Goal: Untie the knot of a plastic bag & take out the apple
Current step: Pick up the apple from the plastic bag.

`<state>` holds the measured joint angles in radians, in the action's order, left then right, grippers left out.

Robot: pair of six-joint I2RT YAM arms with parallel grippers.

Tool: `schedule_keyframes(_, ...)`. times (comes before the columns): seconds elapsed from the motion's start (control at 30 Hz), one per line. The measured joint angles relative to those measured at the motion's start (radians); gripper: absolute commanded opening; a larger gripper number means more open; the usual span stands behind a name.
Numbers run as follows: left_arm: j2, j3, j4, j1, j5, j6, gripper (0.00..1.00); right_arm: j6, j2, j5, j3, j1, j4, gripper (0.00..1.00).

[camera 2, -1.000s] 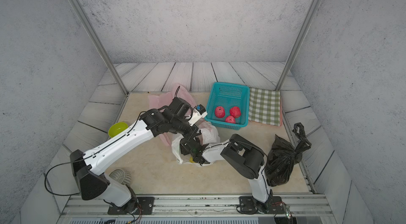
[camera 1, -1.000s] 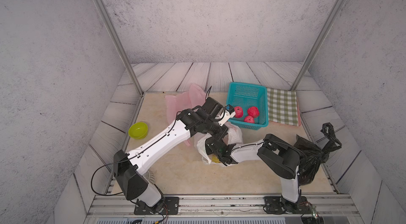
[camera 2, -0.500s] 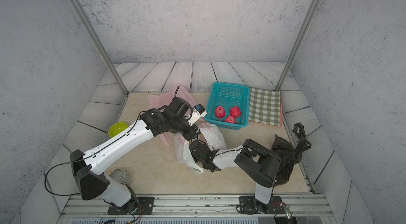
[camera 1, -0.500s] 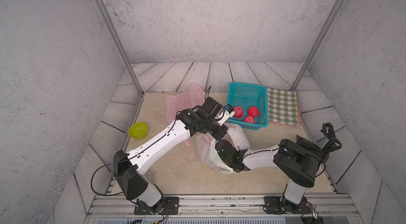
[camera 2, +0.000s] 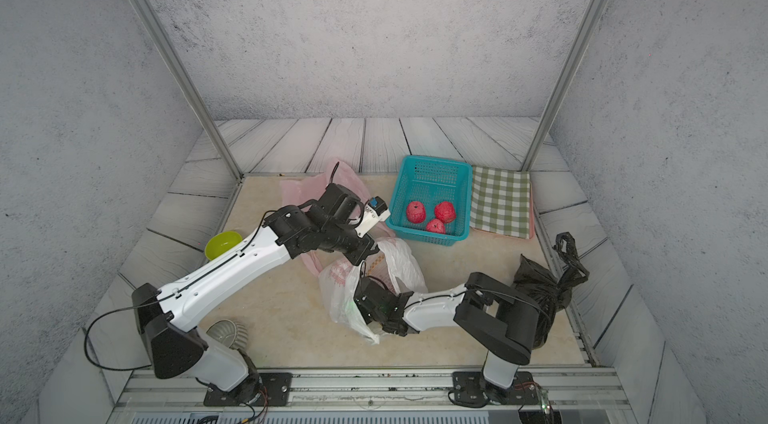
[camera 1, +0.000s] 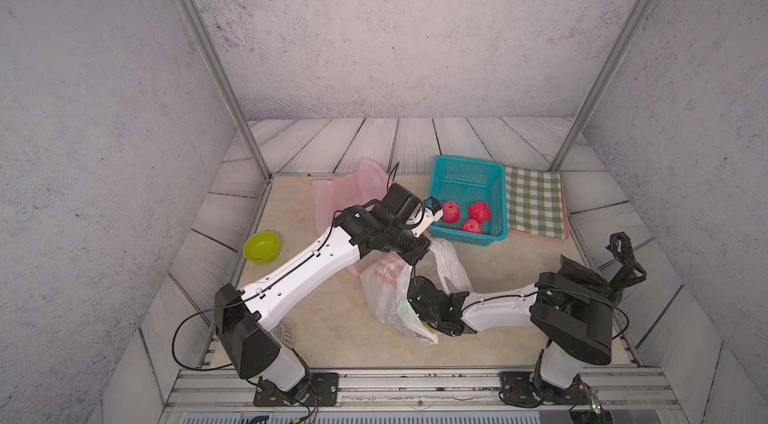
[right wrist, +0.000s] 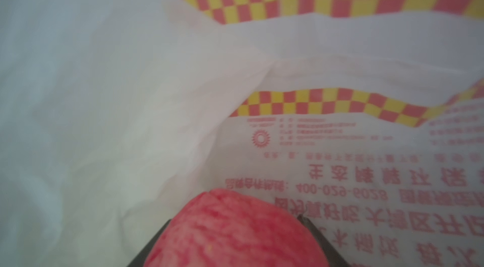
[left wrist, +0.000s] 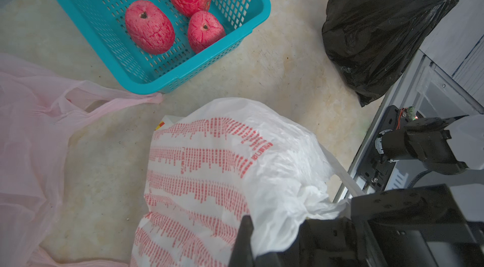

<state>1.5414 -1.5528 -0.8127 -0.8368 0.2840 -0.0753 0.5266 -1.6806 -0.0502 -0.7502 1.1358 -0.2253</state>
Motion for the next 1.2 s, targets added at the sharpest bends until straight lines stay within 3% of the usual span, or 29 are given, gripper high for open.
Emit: schedule_keyframes(1.2, 0.000, 0.000, -0.001, 0.000, -0.003, 0.000, 0.00, -0.040, 0.510, -0.186, 0.049, 0.072, 0.291, 0.52)
